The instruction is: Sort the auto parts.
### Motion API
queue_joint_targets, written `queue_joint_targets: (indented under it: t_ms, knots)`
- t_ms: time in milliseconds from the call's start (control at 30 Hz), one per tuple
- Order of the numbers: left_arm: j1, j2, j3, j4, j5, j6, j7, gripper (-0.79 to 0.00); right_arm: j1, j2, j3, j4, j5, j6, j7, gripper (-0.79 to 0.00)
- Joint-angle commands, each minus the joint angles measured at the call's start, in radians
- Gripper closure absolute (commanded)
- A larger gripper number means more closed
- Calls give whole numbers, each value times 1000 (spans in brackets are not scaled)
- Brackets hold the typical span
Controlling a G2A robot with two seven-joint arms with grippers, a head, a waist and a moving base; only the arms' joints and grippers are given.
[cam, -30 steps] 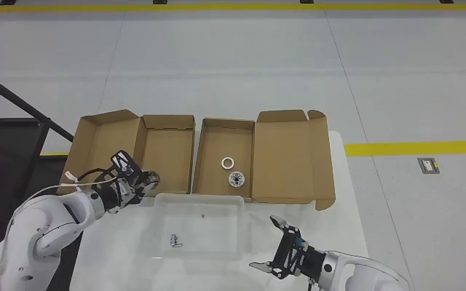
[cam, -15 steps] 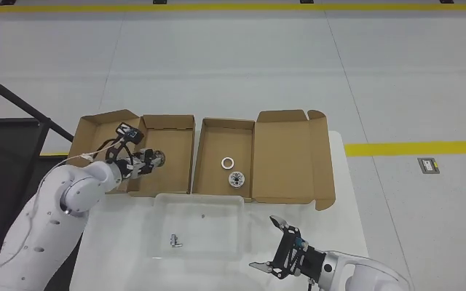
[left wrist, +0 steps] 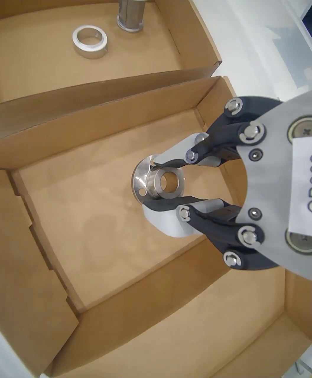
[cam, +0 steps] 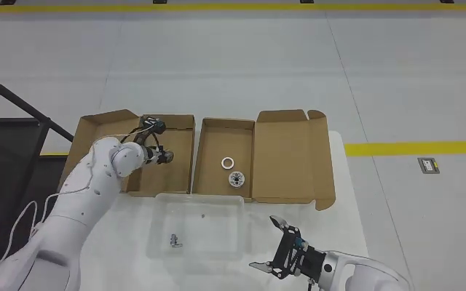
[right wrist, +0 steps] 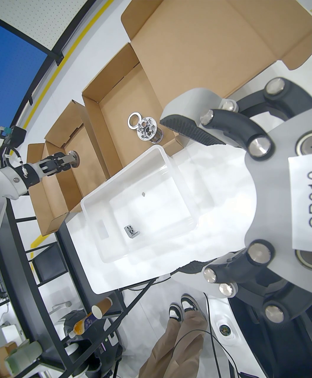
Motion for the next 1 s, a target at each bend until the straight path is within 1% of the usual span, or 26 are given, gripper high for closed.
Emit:
queue_joint_targets:
  t_ms: [0, 133, 167, 200, 233, 267, 300, 433, 533, 667, 733, 800, 967]
  knots:
    - [-10, -25, 27, 35, 29, 13, 18, 0, 0, 0, 0, 0, 0, 0, 0, -785]
    - [-28, -67, 53, 101, 39, 3, 37, 0, 0, 0, 0, 0, 0, 0, 0, -785]
    - [-32, -75, 56, 117, 41, 0, 42, -74, 0, 0, 0, 0, 0, 0, 0, -785]
    - [-36, -83, 59, 130, 43, -3, 45, -185, 0, 0, 0, 0, 0, 0, 0, -785]
    - [-40, -90, 61, 144, 46, -7, 49, -243, 0, 0, 0, 0, 0, 0, 0, -785]
    - [-44, -96, 63, 157, 48, -10, 51, -262, 0, 0, 0, 0, 0, 0, 0, -785]
    - [-48, -102, 63, 170, 50, -14, 54, -308, 0, 0, 0, 0, 0, 0, 0, -785]
    - [-62, -120, 59, 217, 48, -36, 60, -403, 0, 0, 0, 0, 0, 0, 0, -785]
    - [-70, -127, 51, 250, 41, -62, 64, -400, 0, 0, 0, 0, 0, 0, 0, -785]
    - [-92, -125, 20, 289, -1, -143, 78, -403, 0, 0, 0, 0, 0, 0, 0, -785]
    - [-107, -116, 0, 304, -24, -213, 80, -403, 0, 0, 0, 0, 0, 0, 0, -785]
    - [-119, -104, -13, 307, -22, -264, 96, -391, 0, 0, 0, 0, 0, 0, 0, -785]
    - [-123, -65, -35, 258, 23, -381, 153, -391, 0, 0, 0, 0, 0, 0, 0, -785]
